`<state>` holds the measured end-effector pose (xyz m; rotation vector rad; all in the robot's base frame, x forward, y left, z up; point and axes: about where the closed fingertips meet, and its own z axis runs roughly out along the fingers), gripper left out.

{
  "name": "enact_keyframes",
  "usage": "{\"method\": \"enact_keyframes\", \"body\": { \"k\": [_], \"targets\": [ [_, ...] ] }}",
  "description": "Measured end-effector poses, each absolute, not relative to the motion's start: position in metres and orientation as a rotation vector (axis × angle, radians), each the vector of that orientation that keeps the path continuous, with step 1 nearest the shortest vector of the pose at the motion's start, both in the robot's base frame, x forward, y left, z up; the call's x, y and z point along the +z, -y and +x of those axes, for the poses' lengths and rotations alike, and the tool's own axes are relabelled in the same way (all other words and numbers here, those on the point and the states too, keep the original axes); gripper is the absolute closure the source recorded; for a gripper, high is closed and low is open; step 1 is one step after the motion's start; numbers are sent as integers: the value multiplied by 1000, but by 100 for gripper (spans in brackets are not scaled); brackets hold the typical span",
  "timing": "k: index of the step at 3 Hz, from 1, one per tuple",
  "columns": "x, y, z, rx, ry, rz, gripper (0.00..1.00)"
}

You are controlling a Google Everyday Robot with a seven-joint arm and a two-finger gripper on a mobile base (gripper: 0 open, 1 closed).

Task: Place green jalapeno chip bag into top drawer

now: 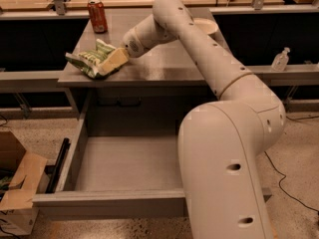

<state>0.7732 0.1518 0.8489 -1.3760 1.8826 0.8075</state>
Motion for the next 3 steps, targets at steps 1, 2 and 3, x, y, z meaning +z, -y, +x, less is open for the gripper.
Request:
{"method": "enact_keyframes", "body": {
  "k": [1, 2, 3],
  "targets": [
    [844, -165, 774, 824, -1875, -1404, 20],
    [852, -174, 772, 801, -1855, -1435, 43],
    [862, -177, 769, 774, -1842, -1450, 66]
  ]
}}
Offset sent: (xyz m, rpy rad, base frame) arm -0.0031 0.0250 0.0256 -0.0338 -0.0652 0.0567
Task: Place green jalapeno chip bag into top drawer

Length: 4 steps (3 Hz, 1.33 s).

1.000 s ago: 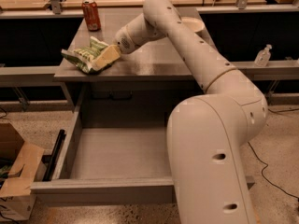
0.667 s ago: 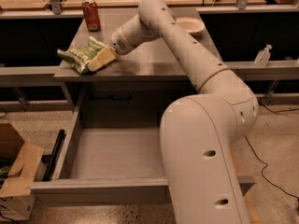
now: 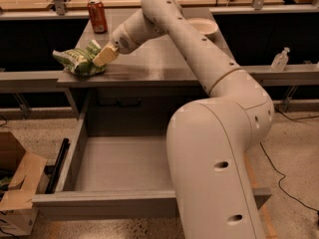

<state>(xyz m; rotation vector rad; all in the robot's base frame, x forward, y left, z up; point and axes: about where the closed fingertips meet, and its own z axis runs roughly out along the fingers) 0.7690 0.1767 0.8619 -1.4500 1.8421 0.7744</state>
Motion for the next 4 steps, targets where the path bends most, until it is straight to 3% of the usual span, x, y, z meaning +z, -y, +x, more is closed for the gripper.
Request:
{"method": "enact_keyframes", "body": {
  "k": [1, 2, 4],
  "targets": [
    [870, -173, 764, 748, -1842, -1442, 90],
    [880, -157, 749, 729, -1866, -1390, 100],
    [950, -101, 657, 742, -1858, -1163, 100]
  ]
}}
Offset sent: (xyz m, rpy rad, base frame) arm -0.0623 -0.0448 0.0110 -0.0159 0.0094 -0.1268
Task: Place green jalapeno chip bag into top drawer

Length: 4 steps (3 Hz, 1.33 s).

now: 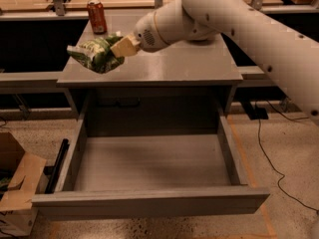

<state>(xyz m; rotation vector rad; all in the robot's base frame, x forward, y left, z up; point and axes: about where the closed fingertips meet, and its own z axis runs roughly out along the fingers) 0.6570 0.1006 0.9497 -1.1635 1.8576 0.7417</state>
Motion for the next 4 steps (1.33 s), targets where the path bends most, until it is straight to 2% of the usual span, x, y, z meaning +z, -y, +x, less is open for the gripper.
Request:
{"method": "enact_keyframes", "body": {
  "k": [1, 2, 3, 4],
  "targets": [
    [960, -87, 587, 801, -1867, -1111, 100],
    [923, -57, 566, 809, -1958, -1073, 100],
    [923, -64, 568, 823, -1952, -1102, 100],
    [884, -66, 569, 892, -2011, -1141, 100]
  ]
}}
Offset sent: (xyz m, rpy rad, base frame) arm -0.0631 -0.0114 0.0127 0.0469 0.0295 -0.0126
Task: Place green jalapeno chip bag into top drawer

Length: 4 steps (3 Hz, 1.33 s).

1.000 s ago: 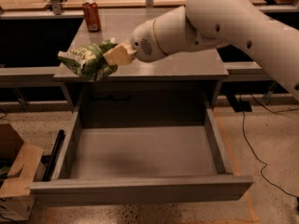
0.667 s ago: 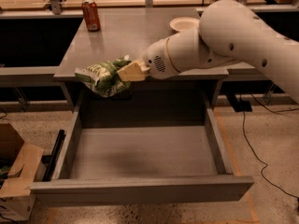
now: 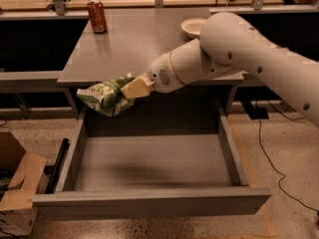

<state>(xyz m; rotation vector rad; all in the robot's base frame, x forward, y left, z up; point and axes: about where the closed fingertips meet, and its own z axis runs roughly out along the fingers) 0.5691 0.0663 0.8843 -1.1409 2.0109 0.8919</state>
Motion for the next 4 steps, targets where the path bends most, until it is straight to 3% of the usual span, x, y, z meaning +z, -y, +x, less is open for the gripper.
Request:
{"method": "enact_keyframes", "body": {
  "k": [2, 4],
  "targets": [
    [790, -57, 542, 1052, -2112, -1065, 100],
    [710, -51, 480, 1226, -2209, -868, 59]
  ]
}}
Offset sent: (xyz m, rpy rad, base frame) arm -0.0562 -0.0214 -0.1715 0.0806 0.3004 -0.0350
